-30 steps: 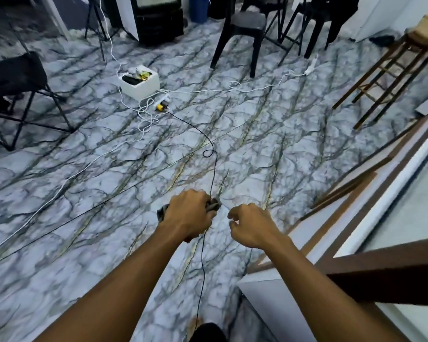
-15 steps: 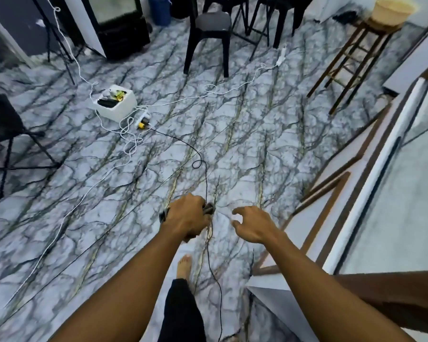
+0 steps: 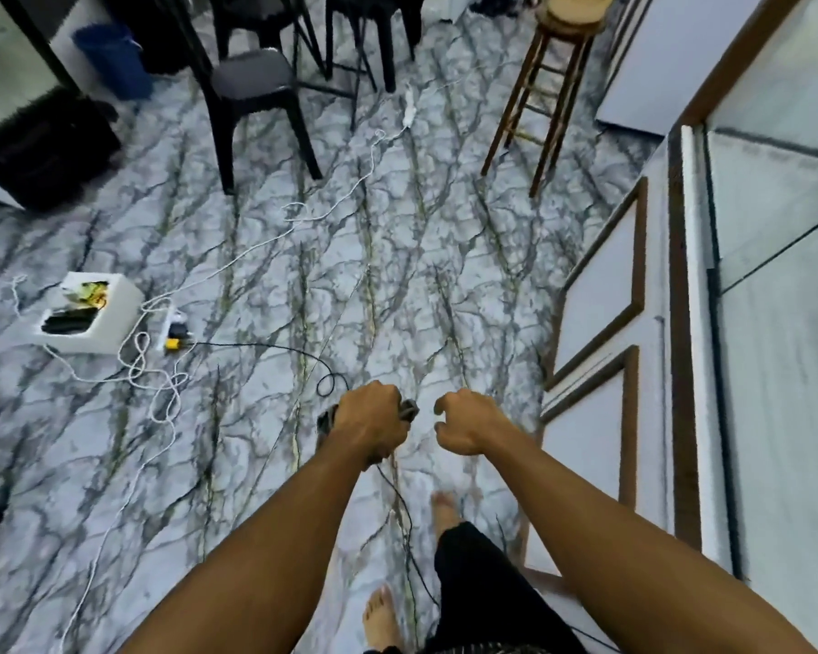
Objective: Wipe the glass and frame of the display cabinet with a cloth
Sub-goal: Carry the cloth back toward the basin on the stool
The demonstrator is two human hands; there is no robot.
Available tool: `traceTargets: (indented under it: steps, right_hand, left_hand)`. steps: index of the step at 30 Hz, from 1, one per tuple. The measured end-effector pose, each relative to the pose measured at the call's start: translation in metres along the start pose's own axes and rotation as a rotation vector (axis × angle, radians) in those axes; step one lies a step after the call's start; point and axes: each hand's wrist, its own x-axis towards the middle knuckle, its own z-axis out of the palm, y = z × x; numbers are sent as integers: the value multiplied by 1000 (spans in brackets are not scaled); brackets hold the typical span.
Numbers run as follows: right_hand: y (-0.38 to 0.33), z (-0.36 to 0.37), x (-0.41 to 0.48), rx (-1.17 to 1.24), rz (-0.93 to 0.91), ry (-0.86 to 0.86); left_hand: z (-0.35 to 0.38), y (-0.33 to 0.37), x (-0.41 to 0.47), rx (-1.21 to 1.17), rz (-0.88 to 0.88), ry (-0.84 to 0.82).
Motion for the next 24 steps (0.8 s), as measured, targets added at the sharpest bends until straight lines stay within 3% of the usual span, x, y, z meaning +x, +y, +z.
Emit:
traceTargets:
  steps: [24]
  right_hand:
    - [179,-394,418,117,202,12]
  left_hand:
    - [-292,75,565,108,282,-36]
